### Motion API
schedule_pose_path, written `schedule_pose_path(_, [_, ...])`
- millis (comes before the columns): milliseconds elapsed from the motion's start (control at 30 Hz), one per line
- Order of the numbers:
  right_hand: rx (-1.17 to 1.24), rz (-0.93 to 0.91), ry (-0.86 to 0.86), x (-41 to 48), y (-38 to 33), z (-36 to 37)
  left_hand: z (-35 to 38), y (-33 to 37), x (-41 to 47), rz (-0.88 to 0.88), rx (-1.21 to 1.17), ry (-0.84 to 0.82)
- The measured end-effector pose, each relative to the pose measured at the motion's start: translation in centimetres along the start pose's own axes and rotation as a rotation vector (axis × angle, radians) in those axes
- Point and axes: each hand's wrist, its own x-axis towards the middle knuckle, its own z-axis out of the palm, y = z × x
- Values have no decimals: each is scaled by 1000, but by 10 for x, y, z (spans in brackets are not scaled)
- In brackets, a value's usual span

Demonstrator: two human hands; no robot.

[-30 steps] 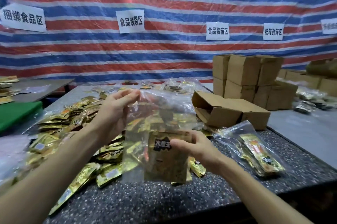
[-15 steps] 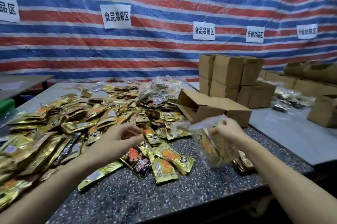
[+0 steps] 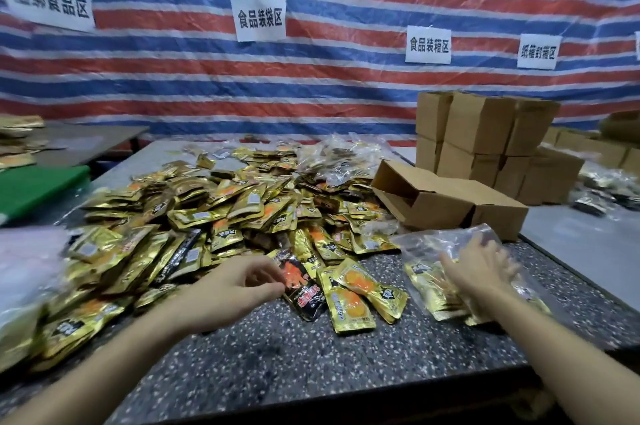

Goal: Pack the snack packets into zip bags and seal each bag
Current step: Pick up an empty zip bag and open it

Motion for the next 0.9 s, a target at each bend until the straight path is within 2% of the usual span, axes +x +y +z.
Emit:
schedule_pose_path(100, [113,-174,166,-10,-24,-2,-5,-12,-10,-54,-12,20])
schedule_pose_path(167, [183,-345,181,-25,-56,-5,-8,-24,-18,-99,-65,73])
schedule_pose_path(300, [301,-631,89,-69,-123,-6,-17,-50,-33,-146,-66,187])
schedule_pose_path(467, [442,-872,-80,-112,-180,-1,-39,-87,-61,-251,19,280])
schedule_pose_path(600, [479,-987,-162,-134,-209,10,-73,-125,-92,-362,167,399])
schedule_pose_path(733, [504,-1054,-227,-148,-225,20,-113,-172,-120,-640,417,564])
schedule_pose_path(800, [503,-1070,-247,-152,-228,25,-125,-193,-130,-770,492,522])
schedule_pose_path(900, [492,-1072,-269,-154,-228,30,-130,-215,-138,-852,539,440])
